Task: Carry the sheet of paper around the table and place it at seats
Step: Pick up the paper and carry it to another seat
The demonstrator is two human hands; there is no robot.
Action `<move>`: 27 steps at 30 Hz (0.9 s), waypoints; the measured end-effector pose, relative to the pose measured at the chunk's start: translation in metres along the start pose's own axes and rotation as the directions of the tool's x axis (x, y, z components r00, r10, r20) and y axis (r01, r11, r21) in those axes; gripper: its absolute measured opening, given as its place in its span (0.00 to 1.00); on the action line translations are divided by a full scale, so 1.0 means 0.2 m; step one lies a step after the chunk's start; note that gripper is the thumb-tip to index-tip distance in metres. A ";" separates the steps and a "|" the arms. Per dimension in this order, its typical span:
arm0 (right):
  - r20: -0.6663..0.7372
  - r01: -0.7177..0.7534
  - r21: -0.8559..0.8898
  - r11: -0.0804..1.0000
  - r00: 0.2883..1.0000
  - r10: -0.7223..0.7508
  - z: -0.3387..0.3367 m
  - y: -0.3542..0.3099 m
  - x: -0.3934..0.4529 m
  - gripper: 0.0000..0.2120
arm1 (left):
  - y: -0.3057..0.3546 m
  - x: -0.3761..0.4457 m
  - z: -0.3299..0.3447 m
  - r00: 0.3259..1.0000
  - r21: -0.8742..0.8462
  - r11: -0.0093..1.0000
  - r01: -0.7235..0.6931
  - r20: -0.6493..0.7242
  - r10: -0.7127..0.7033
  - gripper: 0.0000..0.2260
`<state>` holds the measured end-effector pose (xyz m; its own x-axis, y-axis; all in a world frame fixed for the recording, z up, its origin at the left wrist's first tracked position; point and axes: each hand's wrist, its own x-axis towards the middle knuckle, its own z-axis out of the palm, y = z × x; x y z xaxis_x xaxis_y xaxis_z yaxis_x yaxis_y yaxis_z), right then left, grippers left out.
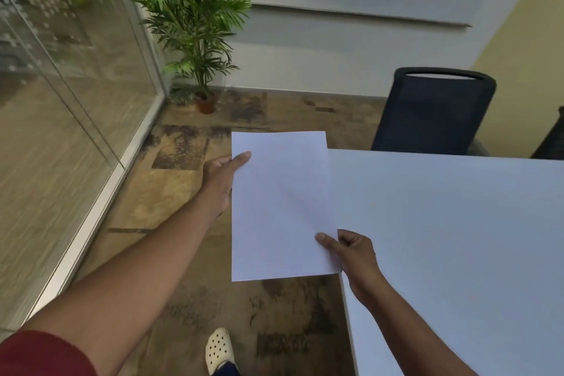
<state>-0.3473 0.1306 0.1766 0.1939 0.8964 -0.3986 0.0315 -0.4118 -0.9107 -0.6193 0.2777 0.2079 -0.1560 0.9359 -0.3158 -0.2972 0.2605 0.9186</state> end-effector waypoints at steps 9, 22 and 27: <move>0.062 0.014 0.048 0.999 0.998 -0.017 0.55 -0.30 0.44 0.10 | 0.36 0.60 -0.29 1.000 0.002 1.000 -0.031 0.002 0.031 0.09; 0.040 0.018 0.123 0.992 0.999 -0.023 0.81 -0.62 1.15 0.12 | 0.62 1.43 -0.17 0.999 0.017 1.000 -0.021 0.032 0.021 0.08; 0.028 0.025 0.125 0.992 0.999 -0.028 0.84 -0.82 1.66 0.11 | 0.73 1.92 0.02 0.999 0.025 1.000 -0.017 0.029 0.016 0.09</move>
<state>-0.4526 0.5232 0.1762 0.1656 0.9120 -0.3753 -0.0867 -0.3657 -0.9267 -0.7180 0.6757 0.2226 -0.1329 0.9465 -0.2940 -0.2704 0.2508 0.9295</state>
